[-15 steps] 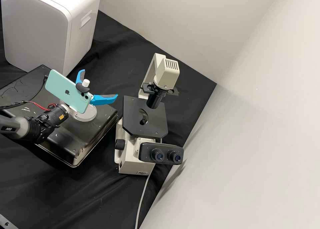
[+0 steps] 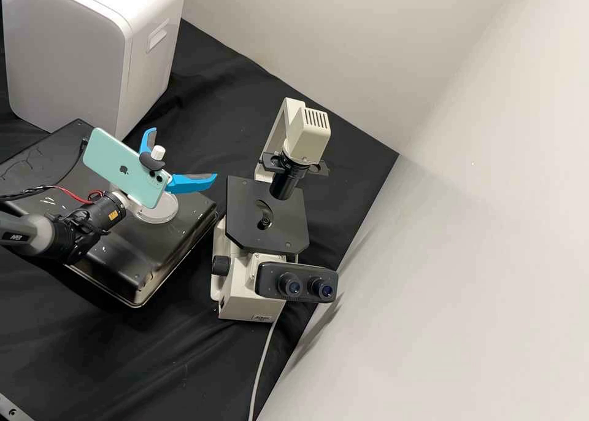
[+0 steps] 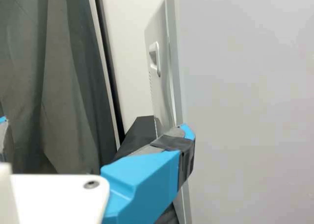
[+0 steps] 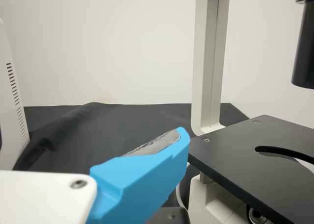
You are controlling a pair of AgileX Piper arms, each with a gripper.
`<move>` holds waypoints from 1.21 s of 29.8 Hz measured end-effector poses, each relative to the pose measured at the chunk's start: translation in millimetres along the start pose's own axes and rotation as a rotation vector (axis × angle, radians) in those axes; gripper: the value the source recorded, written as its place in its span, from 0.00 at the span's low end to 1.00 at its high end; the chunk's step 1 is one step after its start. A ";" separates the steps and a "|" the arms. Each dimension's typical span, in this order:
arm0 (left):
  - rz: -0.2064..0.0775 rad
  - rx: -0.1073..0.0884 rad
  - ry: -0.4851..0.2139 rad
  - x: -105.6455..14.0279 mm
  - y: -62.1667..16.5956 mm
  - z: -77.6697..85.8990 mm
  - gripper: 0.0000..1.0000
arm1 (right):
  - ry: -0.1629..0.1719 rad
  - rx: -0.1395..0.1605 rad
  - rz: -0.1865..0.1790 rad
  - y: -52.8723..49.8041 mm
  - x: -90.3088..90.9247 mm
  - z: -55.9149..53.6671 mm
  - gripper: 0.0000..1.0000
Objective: Place the petri dish on the microscope
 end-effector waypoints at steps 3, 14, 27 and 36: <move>-0.013 0.001 -0.001 -6.5 -6.1 -0.2 1.00 | 0.000 0.000 0.000 0.0 0.0 0.0 1.00; -0.031 0.006 -0.004 -12.4 -12.7 0.3 1.00 | 0.000 0.000 0.000 0.0 0.0 0.0 1.00; 0.003 0.006 -0.009 -4.3 -4.7 2.2 1.00 | 0.000 0.000 0.000 0.0 0.0 0.0 1.00; 0.018 0.001 -0.030 -21.0 1.7 8.9 1.00 | 0.000 0.000 0.000 0.0 0.0 0.0 1.00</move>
